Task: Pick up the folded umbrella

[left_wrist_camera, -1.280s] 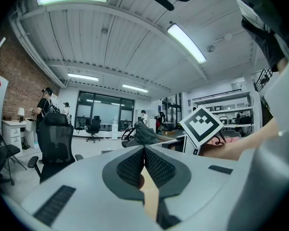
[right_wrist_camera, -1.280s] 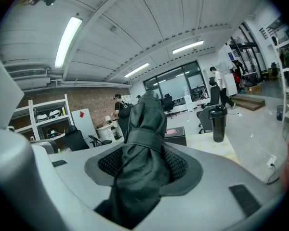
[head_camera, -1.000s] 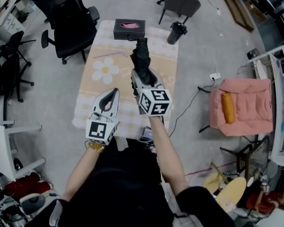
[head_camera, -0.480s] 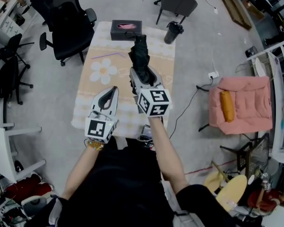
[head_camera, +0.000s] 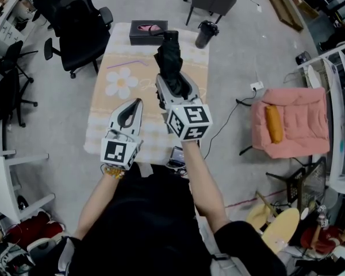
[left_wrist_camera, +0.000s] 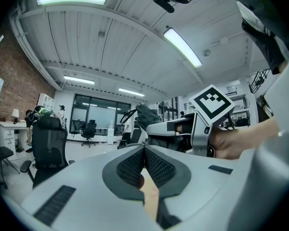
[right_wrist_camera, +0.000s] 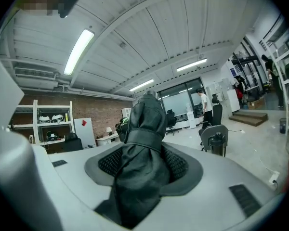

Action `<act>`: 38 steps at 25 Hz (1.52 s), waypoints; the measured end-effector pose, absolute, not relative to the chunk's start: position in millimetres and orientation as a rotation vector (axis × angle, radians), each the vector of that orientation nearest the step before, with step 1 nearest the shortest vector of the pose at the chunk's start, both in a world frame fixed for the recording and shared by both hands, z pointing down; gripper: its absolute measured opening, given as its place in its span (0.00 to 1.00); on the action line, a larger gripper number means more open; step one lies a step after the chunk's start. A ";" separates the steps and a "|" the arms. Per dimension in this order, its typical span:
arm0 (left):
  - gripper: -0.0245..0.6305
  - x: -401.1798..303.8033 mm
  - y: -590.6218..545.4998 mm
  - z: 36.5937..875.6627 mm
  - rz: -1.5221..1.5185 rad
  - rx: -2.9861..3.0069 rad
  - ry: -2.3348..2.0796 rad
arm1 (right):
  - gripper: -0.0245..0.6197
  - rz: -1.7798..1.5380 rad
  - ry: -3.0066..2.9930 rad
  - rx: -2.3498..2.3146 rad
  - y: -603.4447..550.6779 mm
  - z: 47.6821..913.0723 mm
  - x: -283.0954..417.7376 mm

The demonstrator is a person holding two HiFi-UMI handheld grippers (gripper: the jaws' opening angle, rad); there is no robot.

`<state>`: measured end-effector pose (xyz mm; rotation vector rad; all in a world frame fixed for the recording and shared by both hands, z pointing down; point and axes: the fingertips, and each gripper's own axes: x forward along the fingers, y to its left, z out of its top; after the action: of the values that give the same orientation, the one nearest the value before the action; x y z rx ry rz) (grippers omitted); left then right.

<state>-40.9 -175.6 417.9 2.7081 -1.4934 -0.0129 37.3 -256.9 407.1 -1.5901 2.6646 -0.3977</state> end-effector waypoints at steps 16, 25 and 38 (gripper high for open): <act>0.06 -25.7 -180.3 406.9 -0.024 2.745 -1.460 | 0.38 -0.246 2.618 -1.587 -243.7 366.4 57.4; 0.06 -16.0 -180.8 401.9 -0.032 2.772 -1.436 | 0.38 -0.217 2.578 -1.574 -231.2 349.7 67.2; 0.06 -2.8 -175.5 400.1 -0.014 2.807 -1.401 | 0.38 -0.149 2.542 -1.586 -207.3 345.0 83.8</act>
<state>-2.8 -175.5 400.1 2.8069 -1.4007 -0.0139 83.8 -207.3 345.0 -1.5865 2.5424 -0.1489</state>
